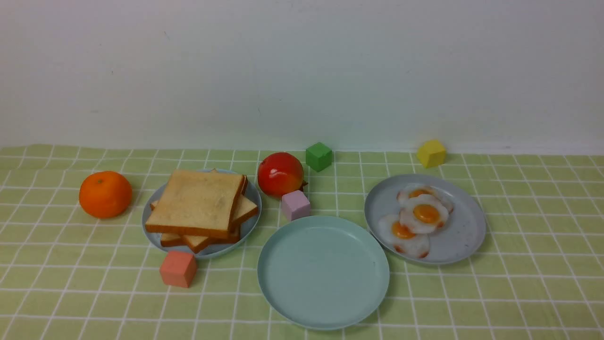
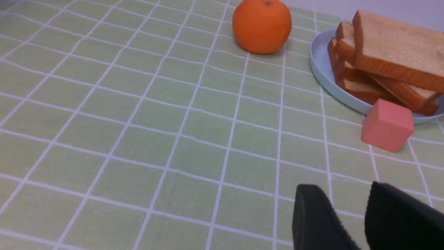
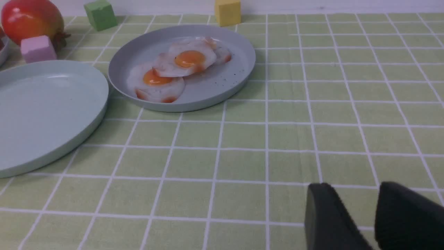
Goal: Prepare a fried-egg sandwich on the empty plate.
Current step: Use the left arm to grab a slice of bread
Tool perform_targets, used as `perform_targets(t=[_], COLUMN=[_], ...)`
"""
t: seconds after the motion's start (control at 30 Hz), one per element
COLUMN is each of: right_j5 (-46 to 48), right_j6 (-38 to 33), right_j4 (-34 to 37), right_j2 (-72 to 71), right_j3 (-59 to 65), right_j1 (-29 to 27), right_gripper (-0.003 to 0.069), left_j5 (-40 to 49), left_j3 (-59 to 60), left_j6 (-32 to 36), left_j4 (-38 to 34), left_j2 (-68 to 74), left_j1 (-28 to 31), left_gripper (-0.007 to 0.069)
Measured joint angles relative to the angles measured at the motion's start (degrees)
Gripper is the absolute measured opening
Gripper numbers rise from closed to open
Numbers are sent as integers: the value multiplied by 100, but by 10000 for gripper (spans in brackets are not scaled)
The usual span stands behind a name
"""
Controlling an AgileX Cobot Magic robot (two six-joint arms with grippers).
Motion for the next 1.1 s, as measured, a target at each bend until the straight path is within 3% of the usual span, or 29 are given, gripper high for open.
perform_targets(t=[0.53, 0.77, 1.1], right_j5=[0, 0, 5], right_j6=[0, 0, 0], right_j4=[-32, -778, -1241], right_j2=[0, 0, 0], right_j3=[0, 0, 0], right_j1=[0, 0, 0], right_gripper=[241, 241, 241], left_j5=[0, 0, -3], left_j3=[0, 0, 0], left_j6=[0, 0, 0], left_j4=[0, 0, 38], left_j2=[0, 0, 0], left_j1=[0, 0, 0], left_gripper=[238, 238, 238])
